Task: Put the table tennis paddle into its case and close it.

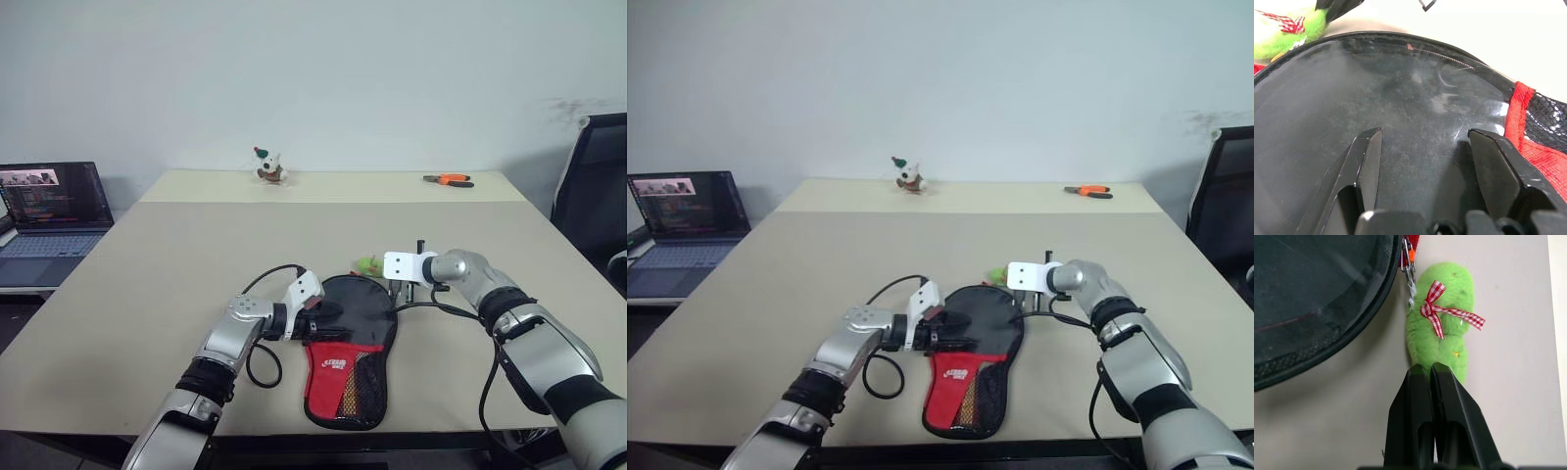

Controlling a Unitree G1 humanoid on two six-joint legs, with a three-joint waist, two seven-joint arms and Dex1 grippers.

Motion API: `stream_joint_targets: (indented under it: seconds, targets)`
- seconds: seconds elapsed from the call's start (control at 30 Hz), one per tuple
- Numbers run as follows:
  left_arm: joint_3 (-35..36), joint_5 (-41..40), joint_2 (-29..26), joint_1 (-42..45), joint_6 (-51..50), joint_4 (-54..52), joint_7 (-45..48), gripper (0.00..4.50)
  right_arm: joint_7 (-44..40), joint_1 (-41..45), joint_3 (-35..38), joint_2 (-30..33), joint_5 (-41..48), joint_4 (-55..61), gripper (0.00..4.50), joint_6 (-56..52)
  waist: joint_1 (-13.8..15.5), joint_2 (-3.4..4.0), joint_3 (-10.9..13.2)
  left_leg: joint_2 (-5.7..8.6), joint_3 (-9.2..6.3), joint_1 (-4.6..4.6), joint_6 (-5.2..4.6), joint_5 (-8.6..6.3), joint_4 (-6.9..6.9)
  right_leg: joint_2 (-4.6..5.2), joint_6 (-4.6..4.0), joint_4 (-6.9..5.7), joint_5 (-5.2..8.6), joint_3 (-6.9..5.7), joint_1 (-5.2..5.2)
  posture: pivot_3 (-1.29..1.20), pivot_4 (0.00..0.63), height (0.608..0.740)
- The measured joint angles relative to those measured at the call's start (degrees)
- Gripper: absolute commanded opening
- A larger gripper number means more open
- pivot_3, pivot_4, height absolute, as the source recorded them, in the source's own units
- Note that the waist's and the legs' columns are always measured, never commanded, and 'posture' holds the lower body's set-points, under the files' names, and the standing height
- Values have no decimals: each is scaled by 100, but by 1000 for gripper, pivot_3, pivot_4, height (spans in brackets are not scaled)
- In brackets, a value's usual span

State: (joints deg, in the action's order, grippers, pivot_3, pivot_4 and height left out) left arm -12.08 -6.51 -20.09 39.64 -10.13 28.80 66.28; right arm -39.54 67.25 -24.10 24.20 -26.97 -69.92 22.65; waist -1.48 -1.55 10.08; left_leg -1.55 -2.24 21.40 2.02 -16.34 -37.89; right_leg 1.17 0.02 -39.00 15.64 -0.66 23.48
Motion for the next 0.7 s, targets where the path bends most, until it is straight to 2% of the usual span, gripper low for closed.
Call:
stream_joint_targets:
  seconds: [0.4,0.7]
  targets:
    - [-237,317,240,739,988,1389,314,3050,-290,-205,100,-32,169,445,21,-327,-20,5,-2,5,3,-8,0,0,0,-5,0,-3,0,1,-4,0,150,740]
    - [-237,341,283,773,1222,1626,434,3050,-494,-500,184,288,244,1035,21,-567,-5,6,-2,6,7,-33,-1,0,1,-5,1,-4,0,5,-26,0,150,740]
